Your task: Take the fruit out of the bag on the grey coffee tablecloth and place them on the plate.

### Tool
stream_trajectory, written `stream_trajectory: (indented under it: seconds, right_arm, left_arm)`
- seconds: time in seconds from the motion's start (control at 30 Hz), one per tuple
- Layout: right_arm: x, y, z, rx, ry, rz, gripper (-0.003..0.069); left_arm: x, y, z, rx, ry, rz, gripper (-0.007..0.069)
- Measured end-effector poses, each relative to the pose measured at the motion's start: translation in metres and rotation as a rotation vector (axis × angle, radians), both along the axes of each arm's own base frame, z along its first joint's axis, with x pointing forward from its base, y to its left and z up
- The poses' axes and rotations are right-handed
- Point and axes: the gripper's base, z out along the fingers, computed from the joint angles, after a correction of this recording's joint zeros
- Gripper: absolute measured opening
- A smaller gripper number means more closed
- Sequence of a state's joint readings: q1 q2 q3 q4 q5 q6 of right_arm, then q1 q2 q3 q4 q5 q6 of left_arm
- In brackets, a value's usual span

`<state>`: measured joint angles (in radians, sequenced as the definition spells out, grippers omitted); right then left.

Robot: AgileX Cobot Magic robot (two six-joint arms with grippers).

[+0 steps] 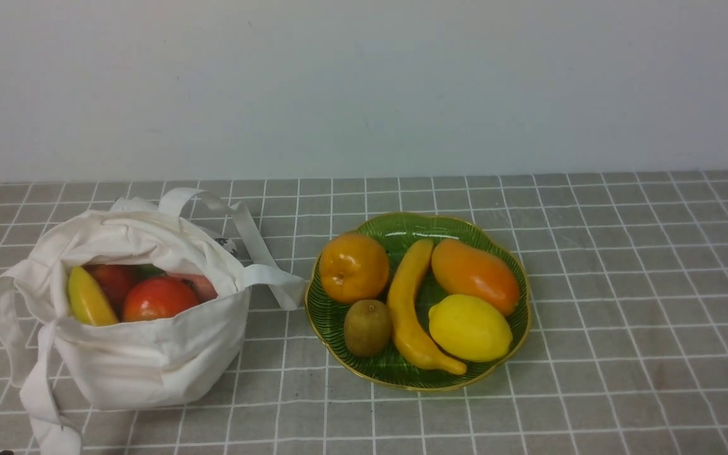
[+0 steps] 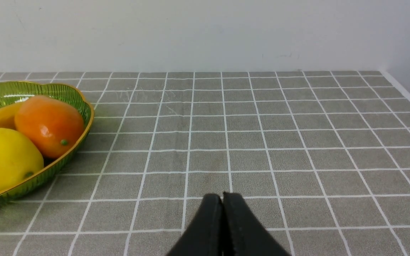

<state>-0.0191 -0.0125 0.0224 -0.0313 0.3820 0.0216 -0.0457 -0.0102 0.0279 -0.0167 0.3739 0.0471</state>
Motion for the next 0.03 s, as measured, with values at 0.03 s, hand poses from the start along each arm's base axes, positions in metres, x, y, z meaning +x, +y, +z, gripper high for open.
stream_trajectory:
  seconds: [0.03]
  right_arm:
    - [0.0, 0.0, 0.0, 0.0, 0.0, 0.0, -0.0015]
  left_arm:
    - [0.0, 0.0, 0.0, 0.0, 0.0, 0.0, -0.0008]
